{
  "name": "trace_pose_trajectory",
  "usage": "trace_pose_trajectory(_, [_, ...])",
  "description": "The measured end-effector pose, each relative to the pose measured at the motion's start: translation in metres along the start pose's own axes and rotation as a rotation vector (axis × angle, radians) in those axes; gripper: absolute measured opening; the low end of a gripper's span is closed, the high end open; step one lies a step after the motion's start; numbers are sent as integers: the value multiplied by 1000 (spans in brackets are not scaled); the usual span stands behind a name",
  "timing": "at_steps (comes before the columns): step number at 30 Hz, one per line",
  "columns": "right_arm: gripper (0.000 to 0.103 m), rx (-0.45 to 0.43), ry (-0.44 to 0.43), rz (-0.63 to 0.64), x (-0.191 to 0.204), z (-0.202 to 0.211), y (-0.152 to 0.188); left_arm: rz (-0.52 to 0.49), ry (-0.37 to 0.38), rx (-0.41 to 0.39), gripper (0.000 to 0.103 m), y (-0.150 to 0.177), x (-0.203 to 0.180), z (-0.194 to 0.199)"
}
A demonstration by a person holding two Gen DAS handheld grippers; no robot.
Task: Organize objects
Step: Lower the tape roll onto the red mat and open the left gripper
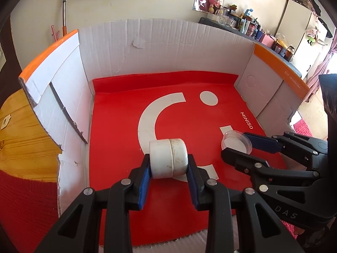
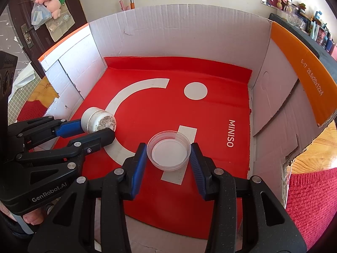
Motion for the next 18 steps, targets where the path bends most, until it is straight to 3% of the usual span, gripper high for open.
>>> trace_pose_trajectory(12, [46,-1,-14,-7,-1,3,0,-9,-17,-21,35,-3,-2,4])
trace_pose_trajectory(18, [47,-9,-14,-5,0,6,0,-10,-26,-33,42,-2,-4,9])
Point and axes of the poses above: each gripper's, at about its wrist camera, not at the fingertips, and z roughly against the way its jaws point, x to its left, y to its underside, the point moved 6 cm from there along -z, roughly the way its jaws point
